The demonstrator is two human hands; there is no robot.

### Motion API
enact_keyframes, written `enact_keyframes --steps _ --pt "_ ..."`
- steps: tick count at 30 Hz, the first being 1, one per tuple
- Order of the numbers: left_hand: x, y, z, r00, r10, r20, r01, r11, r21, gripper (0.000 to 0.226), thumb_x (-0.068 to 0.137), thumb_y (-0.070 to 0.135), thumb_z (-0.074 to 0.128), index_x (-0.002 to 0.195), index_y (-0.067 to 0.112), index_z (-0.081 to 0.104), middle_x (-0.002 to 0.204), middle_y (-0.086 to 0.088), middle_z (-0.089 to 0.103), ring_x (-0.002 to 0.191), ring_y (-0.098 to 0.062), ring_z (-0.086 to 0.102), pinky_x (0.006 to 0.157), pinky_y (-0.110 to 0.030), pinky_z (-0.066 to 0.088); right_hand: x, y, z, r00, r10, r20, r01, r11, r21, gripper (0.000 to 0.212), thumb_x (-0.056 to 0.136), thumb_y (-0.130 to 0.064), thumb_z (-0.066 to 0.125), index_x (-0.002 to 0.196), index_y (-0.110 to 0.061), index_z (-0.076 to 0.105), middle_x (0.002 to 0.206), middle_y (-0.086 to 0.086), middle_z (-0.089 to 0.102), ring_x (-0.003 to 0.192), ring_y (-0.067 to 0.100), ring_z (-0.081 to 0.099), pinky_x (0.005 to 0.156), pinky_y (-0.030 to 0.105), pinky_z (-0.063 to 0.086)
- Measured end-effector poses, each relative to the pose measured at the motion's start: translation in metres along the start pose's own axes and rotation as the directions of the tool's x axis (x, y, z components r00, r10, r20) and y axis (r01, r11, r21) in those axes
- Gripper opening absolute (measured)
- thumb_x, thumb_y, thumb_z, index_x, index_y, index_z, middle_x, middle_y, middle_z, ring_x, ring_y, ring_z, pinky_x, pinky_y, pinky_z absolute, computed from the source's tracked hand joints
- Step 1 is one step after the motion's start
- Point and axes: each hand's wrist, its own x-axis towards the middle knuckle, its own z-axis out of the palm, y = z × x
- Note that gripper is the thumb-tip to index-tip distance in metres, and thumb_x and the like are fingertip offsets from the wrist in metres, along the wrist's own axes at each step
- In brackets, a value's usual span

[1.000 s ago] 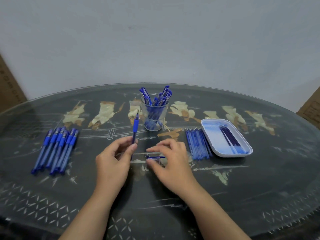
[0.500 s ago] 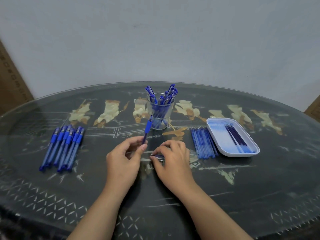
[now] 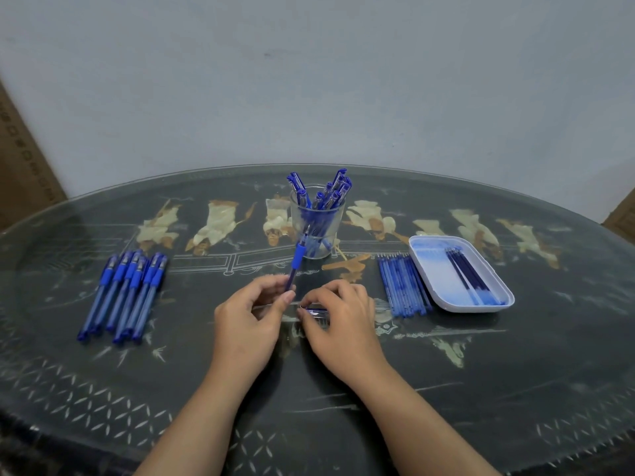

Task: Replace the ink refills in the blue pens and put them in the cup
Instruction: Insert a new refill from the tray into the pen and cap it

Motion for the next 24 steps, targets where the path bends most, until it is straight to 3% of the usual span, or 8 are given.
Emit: enact_keyframes --steps 4,5,7,9,14,20,24 --pt "0.0 -0.001 -0.001 1.0 0.023 0.009 -0.023 1.0 0.006 0.035 0.081 -0.002 0.073 0.09 0.032 0.071 0.086 0.007 0.076 0.085 -0.004 0.071 0.08 -0.013 0.052 0.006 -0.004 -0.017 0.985 0.128 -0.113 -0.097 0.963 0.251 0.008 0.086 -0.036 0.064 0.087 -0.031 0.069 0.093 -0.013 0.062 0.094 0.009 0.054 0.084 0.029 0.043" --pt "0.0 -0.002 -0.001 0.999 0.038 0.016 -0.039 0.999 0.026 0.036 0.08 -0.002 0.074 0.09 0.033 0.071 0.086 0.007 0.076 0.085 -0.003 0.07 0.08 -0.013 0.052 0.009 -0.007 -0.026 0.975 0.176 -0.135 -0.121 0.932 0.341 0.002 0.088 -0.029 0.068 0.086 -0.03 0.069 0.093 -0.011 0.065 0.094 0.009 0.057 0.084 0.027 0.045" --pt "-0.001 -0.002 -0.001 0.996 0.08 0.033 -0.083 0.994 0.072 0.039 0.08 -0.002 0.074 0.09 0.035 0.071 0.087 0.009 0.075 0.084 -0.001 0.07 0.078 -0.01 0.05 0.017 -0.015 -0.052 0.955 0.276 -0.112 -0.178 0.831 0.528 0.01 0.09 -0.021 0.07 0.085 -0.03 0.069 0.09 -0.01 0.07 0.089 0.006 0.063 0.081 0.021 0.047" --pt "-0.002 -0.002 0.0 0.988 0.144 0.055 -0.15 0.981 0.123 0.038 0.079 -0.002 0.075 0.092 0.034 0.072 0.088 0.012 0.074 0.084 0.003 0.068 0.077 -0.007 0.048 0.024 -0.023 -0.078 0.956 0.287 -0.061 -0.184 0.749 0.637 0.011 0.091 -0.019 0.069 0.087 -0.029 0.07 0.087 -0.012 0.072 0.084 0.002 0.064 0.078 0.016 0.049" --pt "-0.003 -0.001 -0.001 0.949 0.286 0.131 -0.309 0.927 0.213 0.035 0.078 -0.002 0.075 0.098 0.027 0.073 0.093 0.021 0.071 0.09 0.006 0.066 0.081 -0.005 0.045 0.028 -0.024 -0.101 0.979 0.2 -0.029 -0.149 0.812 0.564 0.008 0.089 -0.019 0.07 0.086 -0.025 0.072 0.08 -0.017 0.069 0.076 -0.004 0.06 0.073 0.008 0.043" --pt "-0.002 -0.003 -0.001 0.94 0.309 0.143 -0.334 0.917 0.219 0.035 0.079 -0.001 0.075 0.099 0.028 0.073 0.099 0.021 0.071 0.091 0.004 0.066 0.082 -0.007 0.046 0.028 -0.017 -0.098 0.983 0.182 -0.031 -0.147 0.87 0.47 0.015 0.089 -0.019 0.071 0.084 -0.033 0.069 0.086 -0.012 0.07 0.084 0.005 0.063 0.08 0.019 0.047" --pt "-0.003 -0.003 -0.001 0.931 0.33 0.154 -0.358 0.906 0.227 0.036 0.078 -0.003 0.075 0.099 0.026 0.073 0.095 0.02 0.071 0.089 0.004 0.066 0.081 -0.007 0.046 0.027 -0.016 -0.098 0.986 0.168 -0.014 -0.147 0.893 0.425 0.013 0.088 -0.022 0.071 0.084 -0.033 0.069 0.086 -0.012 0.069 0.086 0.005 0.063 0.079 0.016 0.046"
